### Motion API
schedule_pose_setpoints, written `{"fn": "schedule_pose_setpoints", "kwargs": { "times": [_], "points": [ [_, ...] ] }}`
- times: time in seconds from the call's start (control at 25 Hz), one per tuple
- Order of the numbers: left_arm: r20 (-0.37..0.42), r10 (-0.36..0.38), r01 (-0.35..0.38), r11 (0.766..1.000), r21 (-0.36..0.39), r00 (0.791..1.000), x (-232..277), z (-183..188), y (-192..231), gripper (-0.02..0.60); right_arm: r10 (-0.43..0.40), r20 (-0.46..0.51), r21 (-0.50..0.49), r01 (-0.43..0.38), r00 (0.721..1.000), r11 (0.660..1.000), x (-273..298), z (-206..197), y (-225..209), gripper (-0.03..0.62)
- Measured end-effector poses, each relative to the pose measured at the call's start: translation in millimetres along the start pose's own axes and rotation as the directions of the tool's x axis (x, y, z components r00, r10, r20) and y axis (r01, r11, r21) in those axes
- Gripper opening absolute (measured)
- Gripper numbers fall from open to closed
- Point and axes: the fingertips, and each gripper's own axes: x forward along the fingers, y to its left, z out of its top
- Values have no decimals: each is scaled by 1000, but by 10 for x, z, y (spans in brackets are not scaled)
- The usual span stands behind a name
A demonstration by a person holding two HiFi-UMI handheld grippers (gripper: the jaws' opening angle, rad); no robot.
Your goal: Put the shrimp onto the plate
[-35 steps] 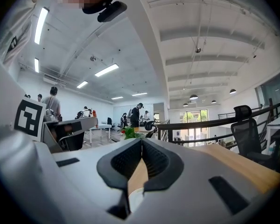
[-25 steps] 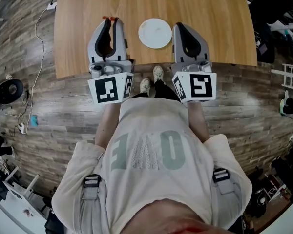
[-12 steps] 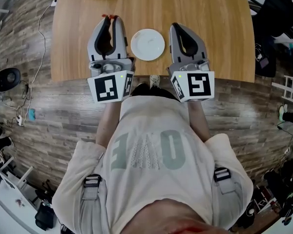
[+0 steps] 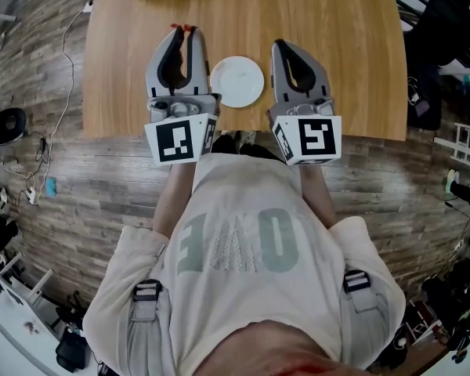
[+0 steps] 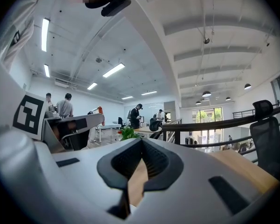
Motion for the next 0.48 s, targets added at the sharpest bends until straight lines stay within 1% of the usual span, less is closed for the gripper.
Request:
{"fn": "schedule_pose_setpoints", "kwargs": {
  "times": [0.28, 0.48],
  "points": [
    [3, -15, 15, 1000, -5, 1000, 32, 5, 65, 64, -8, 12, -10, 9, 1000, 1000, 95, 71, 41, 20],
    [-26, -32, 32, 999, 4, 999, 63, -50, 77, 64, -1, 8, -12, 1, 1000, 1000, 150, 60, 83, 20]
  ]
}}
